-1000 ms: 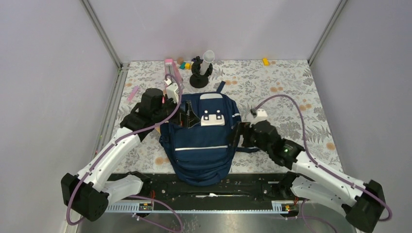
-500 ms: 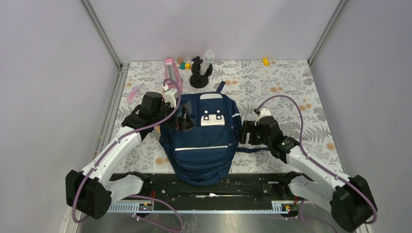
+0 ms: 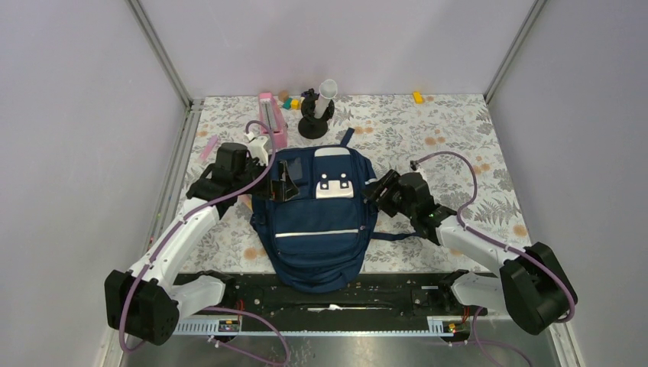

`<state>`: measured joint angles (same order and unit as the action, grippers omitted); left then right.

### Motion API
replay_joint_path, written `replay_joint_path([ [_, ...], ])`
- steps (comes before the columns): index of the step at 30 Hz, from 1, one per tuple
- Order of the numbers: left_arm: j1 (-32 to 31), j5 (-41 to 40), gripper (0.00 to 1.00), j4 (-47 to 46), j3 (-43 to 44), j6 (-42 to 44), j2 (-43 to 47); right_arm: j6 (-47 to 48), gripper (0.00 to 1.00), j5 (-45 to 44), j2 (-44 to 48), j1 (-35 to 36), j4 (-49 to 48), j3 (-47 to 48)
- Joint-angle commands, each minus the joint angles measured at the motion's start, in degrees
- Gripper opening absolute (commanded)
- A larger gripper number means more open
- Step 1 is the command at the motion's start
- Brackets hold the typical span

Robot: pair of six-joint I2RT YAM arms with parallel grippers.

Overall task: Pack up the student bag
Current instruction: Unzip the student bag at the center of the board.

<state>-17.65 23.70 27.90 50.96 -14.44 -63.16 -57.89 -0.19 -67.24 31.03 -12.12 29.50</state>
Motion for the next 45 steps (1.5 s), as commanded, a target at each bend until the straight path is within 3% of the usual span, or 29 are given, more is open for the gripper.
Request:
replay_joint_path([
  [1, 0.6, -2.1, 0.99, -0.1, 0.0, 1.3, 1.7, -10.7, 0.61, -5.3, -1.1, 0.6, -3.1, -0.1],
  [10, 0.8, -2.4, 0.99, 0.1, -0.3, 1.5, 2.9, -17.2, 0.56, -6.2, -3.9, 1.3, -3.8, -0.2],
  [20, 0.8, -0.9, 0.99, 0.0, -0.4, 1.4, 3.2, -18.6, 0.56, -10.2, -6.6, 2.6, -3.2, -0.5],
  [27, 0.5, 1.3, 0.99, -1.4, -2.0, 2.1, 5.8, -20.7, 0.51, -12.0, -10.6, 2.6, -6.2, 0.2],
  [35, -2.8, -0.8, 0.99, -1.6, -2.4, 4.1, 6.9, -21.3, 0.16, -13.7, -10.4, 2.6, -9.1, -0.7],
  [40, -7.0, -3.8, 0.99, -1.4, -2.1, 5.3, 6.0, -18.7, 0.11, -15.8, -6.3, 2.9, -8.3, -3.2],
  [45, -16.1, -7.8, 0.99, -1.4, -1.7, 9.1, 5.4, -12.8, 0.11, -17.1, -4.5, 3.5, -9.9, -5.8],
])
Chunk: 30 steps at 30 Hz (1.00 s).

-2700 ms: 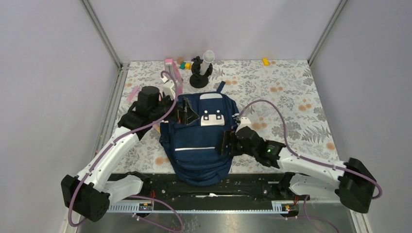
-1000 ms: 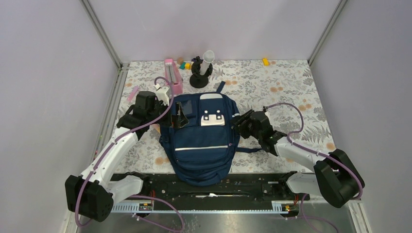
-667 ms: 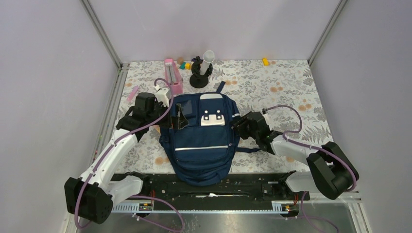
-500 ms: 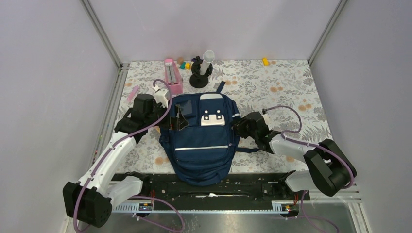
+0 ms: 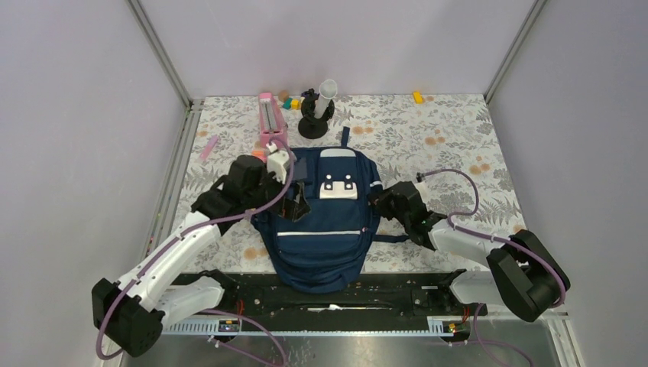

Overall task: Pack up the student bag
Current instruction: Unzip the student bag at the center of the board.

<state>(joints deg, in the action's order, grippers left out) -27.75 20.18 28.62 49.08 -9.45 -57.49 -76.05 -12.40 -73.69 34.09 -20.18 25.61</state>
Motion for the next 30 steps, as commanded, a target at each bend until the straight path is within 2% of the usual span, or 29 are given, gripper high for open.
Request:
replay_joint_path([
  [1, -8.0, -5.1, 0.99, -2.1, 0.1, 4.7, -0.5, 6.6, 0.12, -4.8, 1.7, 0.4, -2.4, -2.2],
  [7, -22.2, -11.3, 0.99, -2.2, -0.3, 11.0, -2.8, 10.1, 0.26, -4.0, -0.8, 0.4, -7.6, -4.7],
  [15, -36.9, -28.1, 0.99, -4.4, -4.5, 16.3, -6.7, 10.3, 0.31, -2.6, -2.0, 0.5, -10.2, -5.2],
  [19, -39.6, -33.5, 0.99, -4.2, -4.3, 16.4, -10.3, 10.3, 0.32, -2.4, -2.7, 0.4, -10.5, -5.1],
  [22, -40.4, -38.0, 0.98, -3.8, -3.5, 16.3, -12.6, 10.3, 0.45, -2.4, -3.5, 0.5, -11.5, -5.4],
  [25, -40.9, -42.6, 0.9, -3.0, -2.9, 15.6, -14.2, 10.8, 0.48, -2.4, -3.9, 0.4, -12.6, -5.7],
  [28, -40.9, -44.4, 0.74, -2.5, -2.3, 14.9, -14.9, 11.6, 0.47, -2.8, -4.3, 0.3, -13.0, -5.6],
  [30, -40.9, -44.7, 0.62, -2.6, -2.2, 14.6, -14.6, 11.9, 0.42, -2.7, -4.3, 0.3, -13.6, -5.6],
])
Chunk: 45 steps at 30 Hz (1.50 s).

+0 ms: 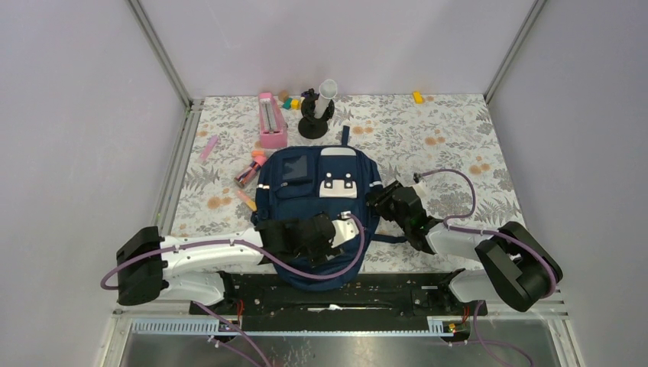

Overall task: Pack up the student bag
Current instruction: Unzip the student bag at the center of the board.

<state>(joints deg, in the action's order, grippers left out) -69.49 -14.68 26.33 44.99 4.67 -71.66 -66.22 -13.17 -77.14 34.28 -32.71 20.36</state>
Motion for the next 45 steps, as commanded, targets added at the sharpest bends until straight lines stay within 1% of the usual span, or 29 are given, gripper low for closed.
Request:
replay_joint_path([
  [1, 0.9, -9.6, 0.58, -0.3, 1.9, 0.4, -0.2, 2.0, 0.39, -2.0, -0.9, 0.0, -1.3, -0.3],
  [4, 0.9, -8.8, 0.44, -0.7, 1.6, 0.3, 0.9, 1.5, 0.33, -1.7, -0.9, -0.7, -1.7, -0.3],
  [7, 0.9, -7.3, 0.32, -0.8, 1.5, 0.4, 1.4, 1.1, 0.21, -1.6, -0.3, -0.8, -2.1, -0.1],
  [9, 0.9, -5.2, 0.22, -0.7, 1.6, 0.5, 1.7, 1.0, 0.13, -1.6, 0.2, -0.8, -2.1, -0.1],
  [12, 0.9, -4.5, 0.0, -0.8, 2.0, -0.2, 2.2, 1.0, 0.09, -1.0, 1.6, -0.8, -2.1, -0.6],
  [16, 0.9, -2.3, 0.0, -1.4, 2.3, -1.4, 4.1, 3.6, 0.07, -0.9, 5.2, -0.8, -2.7, -2.4],
  [18, 1.1, -1.1, 0.0, -2.0, 2.2, -2.1, 5.2, 5.5, 0.0, -1.5, 7.0, -0.8, -2.9, -3.7],
  [22, 2.1, 1.8, 0.0, -2.0, 2.7, -3.6, 5.4, 7.3, 0.0, -1.3, 9.2, -0.9, -2.5, -6.2],
  [27, 4.0, 4.2, 0.0, -2.0, 4.2, -4.5, 4.6, 7.5, 0.0, 1.4, 9.0, -0.7, -4.7, -8.7],
  [31, 5.8, 6.9, 0.0, -2.4, 4.6, -4.5, 4.6, 8.2, 0.0, 1.7, 8.6, 0.5, -4.7, -8.7],
  [35, 7.1, 7.4, 0.0, -2.5, 4.7, -4.5, 4.7, 7.3, 0.0, 2.6, 8.3, 1.0, -6.2, -8.9],
  [40, 8.5, 8.9, 0.0, -2.9, 5.9, -6.2, 4.0, 5.5, 0.0, 0.1, 11.9, 4.0, -1.4, -9.1],
  [43, 8.8, 9.3, 0.0, -3.2, 7.1, -6.3, 2.7, 2.5, 0.0, -1.3, 13.8, 5.7, 0.8, -10.4],
  [45, 8.9, 9.6, 0.0, -3.2, 7.4, -6.3, 1.7, -1.3, 0.0, -1.5, 14.9, 6.3, 1.0, -12.1],
])
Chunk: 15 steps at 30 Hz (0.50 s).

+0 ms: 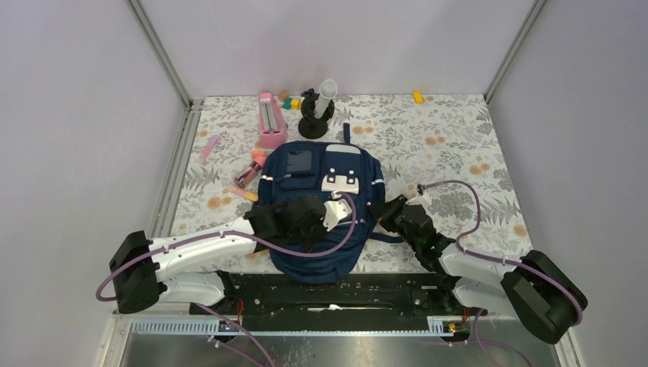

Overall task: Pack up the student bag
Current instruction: Unzip the student bag at the center of the board.

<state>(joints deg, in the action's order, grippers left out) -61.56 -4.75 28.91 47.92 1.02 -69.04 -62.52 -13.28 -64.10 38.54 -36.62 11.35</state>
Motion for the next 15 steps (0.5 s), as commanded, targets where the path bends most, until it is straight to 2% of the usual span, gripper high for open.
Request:
replay_joint_path([
  [1, 1.1, -0.1, 0.0, -5.7, 4.6, -2.6, -1.3, -6.8, 0.0, -1.5, 2.5, 2.5, 5.5, -3.7],
  [15, 2.4, 0.1, 0.0, -4.5, 5.3, -2.9, -3.4, -14.6, 0.0, -2.6, 12.1, 6.6, 13.2, -4.8],
])
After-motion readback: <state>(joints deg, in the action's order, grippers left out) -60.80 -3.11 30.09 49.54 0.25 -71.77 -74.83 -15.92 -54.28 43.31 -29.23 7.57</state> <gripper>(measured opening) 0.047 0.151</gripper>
